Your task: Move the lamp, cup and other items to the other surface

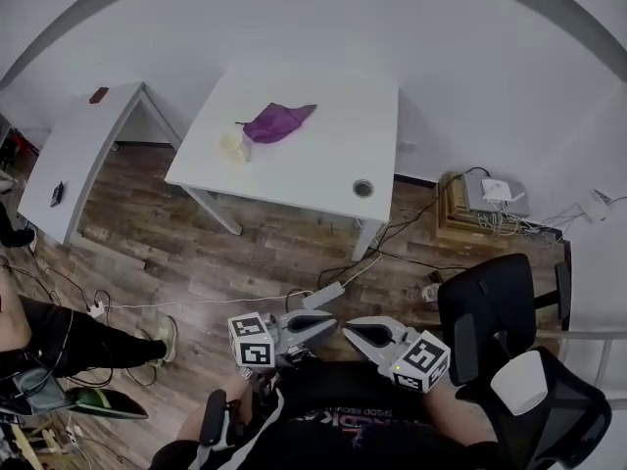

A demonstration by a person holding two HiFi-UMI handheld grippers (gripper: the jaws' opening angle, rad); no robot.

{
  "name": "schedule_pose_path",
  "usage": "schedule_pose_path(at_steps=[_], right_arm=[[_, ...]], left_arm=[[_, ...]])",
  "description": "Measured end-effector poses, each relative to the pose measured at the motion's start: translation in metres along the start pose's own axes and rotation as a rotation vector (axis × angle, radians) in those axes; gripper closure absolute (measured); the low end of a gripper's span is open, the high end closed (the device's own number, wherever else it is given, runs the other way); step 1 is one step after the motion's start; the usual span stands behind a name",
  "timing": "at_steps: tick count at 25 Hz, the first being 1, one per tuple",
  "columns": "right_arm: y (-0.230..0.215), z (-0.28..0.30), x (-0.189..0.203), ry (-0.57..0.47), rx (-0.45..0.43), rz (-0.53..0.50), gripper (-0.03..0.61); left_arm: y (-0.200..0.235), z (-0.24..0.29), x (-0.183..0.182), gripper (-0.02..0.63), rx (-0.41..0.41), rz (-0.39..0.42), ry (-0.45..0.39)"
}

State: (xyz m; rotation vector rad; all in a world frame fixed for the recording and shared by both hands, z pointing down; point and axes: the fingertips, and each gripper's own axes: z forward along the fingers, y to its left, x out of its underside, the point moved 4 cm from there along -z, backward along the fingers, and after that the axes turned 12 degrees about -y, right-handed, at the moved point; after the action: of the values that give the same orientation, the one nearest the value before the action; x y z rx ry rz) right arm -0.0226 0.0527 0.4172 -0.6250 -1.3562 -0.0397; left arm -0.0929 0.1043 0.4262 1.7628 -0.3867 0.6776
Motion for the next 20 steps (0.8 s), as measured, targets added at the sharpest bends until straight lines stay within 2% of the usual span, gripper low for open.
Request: schedule_pose_path(at_steps=[3, 6, 10, 13, 20], right_arm=[[0.01, 0.029, 0.001, 0.047, -0.12, 0.045, 0.574], [0.021, 0.055, 0.006, 0.061, -0.187, 0.073, 0.574], [0.03, 0.092, 0.006, 0.017, -0.199, 0.082, 0.574], [0.038, 0.111, 0.012, 0.014, -0.204, 0.098, 0.575], [0.044, 0.131, 0.018, 0.031, -0.216, 0.114, 0.574]], left_arm=[[-0.002, -0.021, -0.01, 0.618, -0.016, 0.002, -0.043], [0.002, -0.049, -0.023, 0.618, -0.047, 0.017, -0.084], [0.007, -0.087, -0.043, 0.618, -0.083, 0.042, -0.127], [0.009, -0.109, -0.049, 0.618, -0.09, 0.056, -0.127], [0.012, -0.126, -0.054, 0.618, -0.09, 0.051, -0.125]])
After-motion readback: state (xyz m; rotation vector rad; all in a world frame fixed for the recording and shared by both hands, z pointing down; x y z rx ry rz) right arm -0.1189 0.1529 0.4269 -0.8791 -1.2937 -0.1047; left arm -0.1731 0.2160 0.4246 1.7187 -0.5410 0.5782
